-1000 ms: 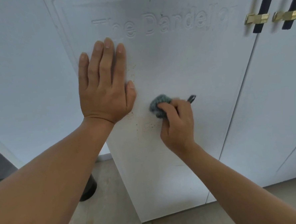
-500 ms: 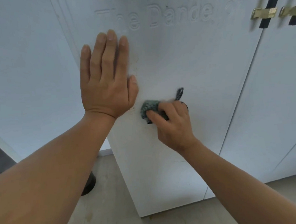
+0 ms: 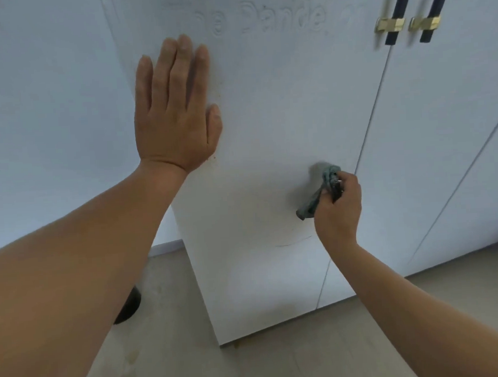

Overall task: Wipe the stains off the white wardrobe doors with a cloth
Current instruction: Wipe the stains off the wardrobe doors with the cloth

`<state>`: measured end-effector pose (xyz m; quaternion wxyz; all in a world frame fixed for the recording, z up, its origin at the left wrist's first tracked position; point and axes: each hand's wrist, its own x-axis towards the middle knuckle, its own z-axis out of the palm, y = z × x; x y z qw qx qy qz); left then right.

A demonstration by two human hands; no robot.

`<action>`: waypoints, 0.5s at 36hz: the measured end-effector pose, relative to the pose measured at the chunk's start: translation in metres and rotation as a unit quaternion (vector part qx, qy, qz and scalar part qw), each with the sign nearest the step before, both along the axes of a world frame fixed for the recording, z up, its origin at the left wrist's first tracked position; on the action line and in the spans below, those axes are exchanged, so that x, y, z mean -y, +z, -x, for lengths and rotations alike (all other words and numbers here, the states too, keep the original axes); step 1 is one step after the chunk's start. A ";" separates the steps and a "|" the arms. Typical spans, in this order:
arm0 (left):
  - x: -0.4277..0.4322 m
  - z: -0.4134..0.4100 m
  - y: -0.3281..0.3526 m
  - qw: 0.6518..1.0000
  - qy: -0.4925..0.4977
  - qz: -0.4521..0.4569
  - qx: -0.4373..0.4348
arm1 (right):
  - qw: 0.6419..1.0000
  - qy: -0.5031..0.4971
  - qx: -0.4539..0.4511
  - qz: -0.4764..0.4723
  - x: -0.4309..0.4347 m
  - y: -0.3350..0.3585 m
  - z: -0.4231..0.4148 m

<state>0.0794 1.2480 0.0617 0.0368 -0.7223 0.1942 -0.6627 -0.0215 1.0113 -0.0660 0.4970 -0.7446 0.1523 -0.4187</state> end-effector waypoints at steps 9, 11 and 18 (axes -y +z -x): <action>-0.029 0.014 -0.092 0.993 -0.024 0.009 -0.116 | 0.995 -0.053 -0.005 -0.085 0.044 0.013 0.019; -0.025 0.009 -0.098 0.995 -0.015 0.025 -0.099 | 0.995 -0.069 -0.004 -0.068 0.051 0.002 0.011; -0.015 -0.010 -0.108 0.998 0.004 0.054 -0.021 | 0.993 -0.102 0.052 0.013 0.053 -0.047 -0.051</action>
